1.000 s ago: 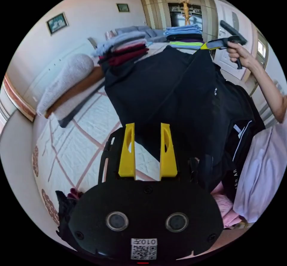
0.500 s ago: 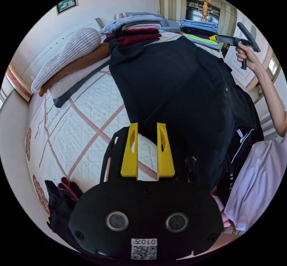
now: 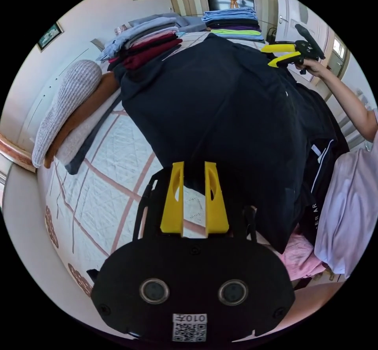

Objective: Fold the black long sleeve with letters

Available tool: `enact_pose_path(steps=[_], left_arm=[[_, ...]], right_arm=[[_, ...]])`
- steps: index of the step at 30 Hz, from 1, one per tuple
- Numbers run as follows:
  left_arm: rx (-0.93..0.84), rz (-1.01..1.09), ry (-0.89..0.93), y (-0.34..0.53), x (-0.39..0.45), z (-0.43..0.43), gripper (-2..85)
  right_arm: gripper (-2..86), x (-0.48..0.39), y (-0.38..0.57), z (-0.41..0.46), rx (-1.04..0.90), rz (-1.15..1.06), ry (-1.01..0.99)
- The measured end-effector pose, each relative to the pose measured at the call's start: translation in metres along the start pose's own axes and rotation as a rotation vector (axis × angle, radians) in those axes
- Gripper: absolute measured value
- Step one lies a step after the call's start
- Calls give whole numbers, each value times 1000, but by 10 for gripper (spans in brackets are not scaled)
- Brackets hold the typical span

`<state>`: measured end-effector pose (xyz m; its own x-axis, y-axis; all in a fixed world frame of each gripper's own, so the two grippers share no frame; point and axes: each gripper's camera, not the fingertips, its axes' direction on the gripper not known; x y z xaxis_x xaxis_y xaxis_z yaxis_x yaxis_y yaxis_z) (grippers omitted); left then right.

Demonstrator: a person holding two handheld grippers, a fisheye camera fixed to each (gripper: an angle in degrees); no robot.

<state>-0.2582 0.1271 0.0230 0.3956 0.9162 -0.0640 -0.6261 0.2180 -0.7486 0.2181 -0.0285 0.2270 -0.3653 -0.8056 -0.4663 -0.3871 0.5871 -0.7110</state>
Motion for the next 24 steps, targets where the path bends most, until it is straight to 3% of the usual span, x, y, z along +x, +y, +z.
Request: enact_pose_path(steps=[4, 7, 11, 14, 18, 24], left_arm=[[-13, -2, -20, 1, 3, 8, 37], [-53, -48, -46, -3, 2, 9, 20], [-60, -176, -49, 6, -6, 11, 9], [-56, -272, -88, 12, -7, 10, 6], [-28, -396, -142, 22, -10, 0, 3], [38, -438, -2, 45, -31, -6, 3]], right_arm=[[136, 23, -10, 16, -23, -35, -38], [56, 49, -23, 19, -60, -31, -90], [40, 144, -29, -8, 7, 253, -280], [40, 199, -32, 1, -98, 399, -323], [38, 222, -54, 20, -236, 390, -399], [37, 228, -79, 53, -325, 377, -416]])
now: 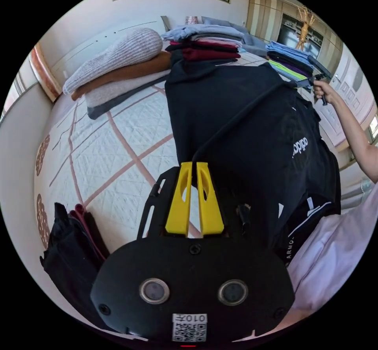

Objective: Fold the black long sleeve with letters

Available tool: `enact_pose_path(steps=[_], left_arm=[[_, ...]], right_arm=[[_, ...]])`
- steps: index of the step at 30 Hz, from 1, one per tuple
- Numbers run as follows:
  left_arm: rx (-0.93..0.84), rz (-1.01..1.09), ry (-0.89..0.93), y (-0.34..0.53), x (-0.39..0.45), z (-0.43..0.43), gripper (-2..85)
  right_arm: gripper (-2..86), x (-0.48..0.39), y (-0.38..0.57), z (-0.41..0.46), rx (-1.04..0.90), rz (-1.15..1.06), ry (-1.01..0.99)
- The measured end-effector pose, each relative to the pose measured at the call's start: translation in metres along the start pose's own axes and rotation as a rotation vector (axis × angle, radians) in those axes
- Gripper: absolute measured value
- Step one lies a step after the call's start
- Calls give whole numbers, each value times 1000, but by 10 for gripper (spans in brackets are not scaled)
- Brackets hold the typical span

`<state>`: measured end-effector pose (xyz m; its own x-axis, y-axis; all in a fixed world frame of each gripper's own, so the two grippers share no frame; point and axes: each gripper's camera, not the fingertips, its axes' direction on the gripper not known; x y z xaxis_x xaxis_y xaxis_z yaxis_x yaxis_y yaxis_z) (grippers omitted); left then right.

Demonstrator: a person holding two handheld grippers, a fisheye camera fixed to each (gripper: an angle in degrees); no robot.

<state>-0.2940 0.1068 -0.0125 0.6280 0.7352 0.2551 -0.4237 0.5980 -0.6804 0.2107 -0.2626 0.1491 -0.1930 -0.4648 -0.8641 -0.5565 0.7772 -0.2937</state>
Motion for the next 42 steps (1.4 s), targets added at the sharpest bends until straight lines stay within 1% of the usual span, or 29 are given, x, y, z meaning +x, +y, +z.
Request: enact_pose_path(steps=[2, 5, 8, 9, 10, 11, 12, 13, 14, 15, 16, 18, 20, 22, 23, 24, 25, 27, 29, 30, 32, 34, 37, 39, 40, 42], left_arm=[[-32, 33, 96, -5, -17, 3, 3], [-71, 12, 204, -11, -37, 9, 6], [-39, -17, 208, -9, -39, 6, 13], [-36, -15, 198, -7, -36, 4, 15], [-23, -23, 164, -2, -32, -2, 20], [2, -34, 133, 6, -27, -12, 24], [20, -36, 122, 10, -24, -19, 27], [64, -32, 107, 20, -15, -35, 30], [118, -17, 104, 29, -3, -53, 32], [146, -1, 109, 34, 6, -61, 33], [192, 52, 127, 40, 26, -74, 35], [186, 147, 152, 43, 60, -75, 38], [68, 224, 145, 40, 97, -45, 39], [-22, 219, 179, 38, 110, -13, 38], [-15, 178, 171, 39, 111, -7, 36], [8, 168, 177, 40, 111, -11, 35], [19, 159, 194, 41, 110, -18, 31], [43, 157, 183, 45, 110, -34, 25], [144, 152, 113, 53, 114, -64, 18], [169, 145, 98, 54, 115, -71, 16], [247, 104, 93, 57, 118, -88, 11], [292, 93, 126, 54, 125, -92, 9], [316, 98, 168, 44, 143, -90, 7], [294, 118, 176, 36, 157, -86, 6], [278, 139, 171, 32, 167, -85, 6], [248, 179, 152, 28, 182, -83, 6]], right_arm=[[37, -6, -11, -2, 14, -15, 31], [40, -12, -32, 0, 8, -16, 100], [48, -7, -44, 13, -34, 47, 242], [48, -7, -41, 13, -16, 48, 262], [48, -6, -38, 9, 12, 59, 259], [47, -3, -26, -2, 90, 93, 227], [45, -6, -10, -16, 192, 72, 160], [43, -10, -1, -22, 242, 45, 125], [38, -21, 16, -31, 315, -41, 70], [34, -35, 30, -33, 350, -114, 46], [33, -42, 36, -32, 357, -139, 48], [32, -64, 51, -9, 336, -173, 87], [34, -73, 55, 20, 292, -176, 82], [37, -75, 51, 55, 202, -162, 69], [39, -73, 48, 77, 112, -153, 84], [39, -71, 52, 80, 118, -155, 82], [40, -69, 57, 75, 149, -152, 77], [48, -47, 79, 37, 314, -72, 133], [60, -17, 96, 12, 409, 36, 197], [72, 6, 103, 3, 424, 104, 237], [92, 36, 104, 1, 374, 156, 253], [98, 48, 101, 3, 345, 144, 266], [102, 37, 88, 18, 346, 33, 327], [109, 21, 70, 49, 244, -96, 354], [110, 17, 66, 59, 209, -125, 367], [111, 8, 56, 101, 63, -215, 440]])
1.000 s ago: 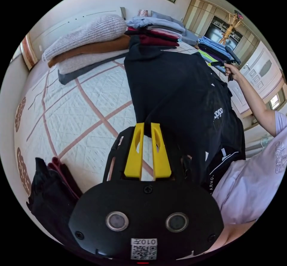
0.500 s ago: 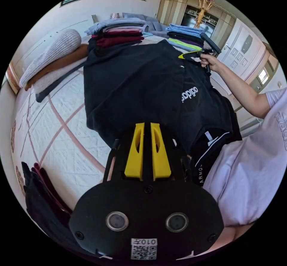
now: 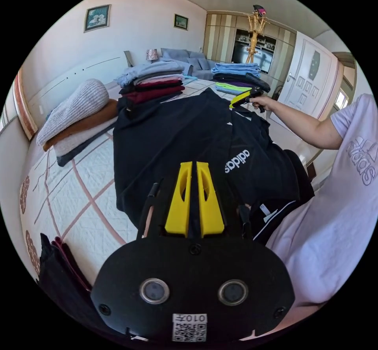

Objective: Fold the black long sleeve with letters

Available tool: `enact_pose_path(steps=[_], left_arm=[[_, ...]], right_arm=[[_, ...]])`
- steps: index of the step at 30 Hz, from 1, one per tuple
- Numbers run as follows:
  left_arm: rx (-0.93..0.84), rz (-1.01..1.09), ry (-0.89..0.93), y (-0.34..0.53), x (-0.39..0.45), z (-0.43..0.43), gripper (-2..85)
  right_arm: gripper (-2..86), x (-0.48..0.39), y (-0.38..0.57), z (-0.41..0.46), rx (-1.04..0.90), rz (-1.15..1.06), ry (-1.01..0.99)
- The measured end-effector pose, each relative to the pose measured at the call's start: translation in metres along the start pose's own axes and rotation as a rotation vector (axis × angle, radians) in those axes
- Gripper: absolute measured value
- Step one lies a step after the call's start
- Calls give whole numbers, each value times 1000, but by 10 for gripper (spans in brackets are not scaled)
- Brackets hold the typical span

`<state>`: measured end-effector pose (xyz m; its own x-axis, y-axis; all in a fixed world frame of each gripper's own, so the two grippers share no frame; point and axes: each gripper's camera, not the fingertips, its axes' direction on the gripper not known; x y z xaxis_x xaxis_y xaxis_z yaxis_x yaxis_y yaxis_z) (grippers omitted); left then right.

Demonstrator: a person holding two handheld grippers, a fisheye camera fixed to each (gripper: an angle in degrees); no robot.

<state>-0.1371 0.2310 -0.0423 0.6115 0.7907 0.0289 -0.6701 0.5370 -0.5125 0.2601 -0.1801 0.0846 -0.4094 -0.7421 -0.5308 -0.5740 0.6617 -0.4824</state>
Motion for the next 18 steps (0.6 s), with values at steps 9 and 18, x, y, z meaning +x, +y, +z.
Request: enact_pose_path(steps=[9, 18], left_arm=[[-55, 158, -34, -32, 53, 13, 25], [85, 304, 436, -102, 105, 39, 84]], right_arm=[[41, 87, 80, -20, 144, 323, -265], [41, 105, 269, -138, 471, 563, -398]])
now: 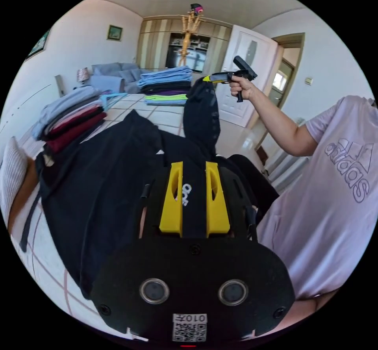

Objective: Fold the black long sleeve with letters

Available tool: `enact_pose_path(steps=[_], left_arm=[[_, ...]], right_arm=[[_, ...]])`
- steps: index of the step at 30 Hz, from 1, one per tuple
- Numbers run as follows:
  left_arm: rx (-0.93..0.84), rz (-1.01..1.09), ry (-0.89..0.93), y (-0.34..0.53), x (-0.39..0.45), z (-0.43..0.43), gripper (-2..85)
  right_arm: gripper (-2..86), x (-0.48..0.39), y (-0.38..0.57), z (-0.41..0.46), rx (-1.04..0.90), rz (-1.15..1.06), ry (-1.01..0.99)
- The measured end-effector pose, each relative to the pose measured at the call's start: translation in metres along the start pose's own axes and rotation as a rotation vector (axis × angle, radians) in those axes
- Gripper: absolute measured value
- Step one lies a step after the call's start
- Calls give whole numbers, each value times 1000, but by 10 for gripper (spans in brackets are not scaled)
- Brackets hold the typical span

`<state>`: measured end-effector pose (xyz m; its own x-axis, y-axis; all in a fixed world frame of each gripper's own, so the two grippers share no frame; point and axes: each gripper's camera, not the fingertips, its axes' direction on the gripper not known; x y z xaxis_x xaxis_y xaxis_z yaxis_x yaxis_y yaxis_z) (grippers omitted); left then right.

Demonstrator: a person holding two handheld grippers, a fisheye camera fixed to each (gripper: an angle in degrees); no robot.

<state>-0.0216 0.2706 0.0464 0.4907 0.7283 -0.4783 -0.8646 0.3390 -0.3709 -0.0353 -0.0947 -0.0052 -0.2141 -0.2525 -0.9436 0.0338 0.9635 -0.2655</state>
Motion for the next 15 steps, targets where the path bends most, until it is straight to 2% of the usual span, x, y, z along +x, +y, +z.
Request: enact_pose_path(steps=[4, 10, 13, 14, 15], left_arm=[[41, 125, 32, -32, 23, 9, 95], [116, 15, 159, -17, -11, -11, 126], [223, -123, 195, 20, -49, -39, 140], [254, -190, 213, 38, -68, -49, 144], [267, -226, 220, 48, -78, -53, 147]], right_arm=[[41, -23, 44, -40, 106, 46, 40], [42, -142, 47, -28, 261, -136, 99], [46, -232, 33, 7, 312, -339, 31], [51, -268, 31, 34, 276, -458, -40], [57, -298, 29, 67, 155, -602, -124]])
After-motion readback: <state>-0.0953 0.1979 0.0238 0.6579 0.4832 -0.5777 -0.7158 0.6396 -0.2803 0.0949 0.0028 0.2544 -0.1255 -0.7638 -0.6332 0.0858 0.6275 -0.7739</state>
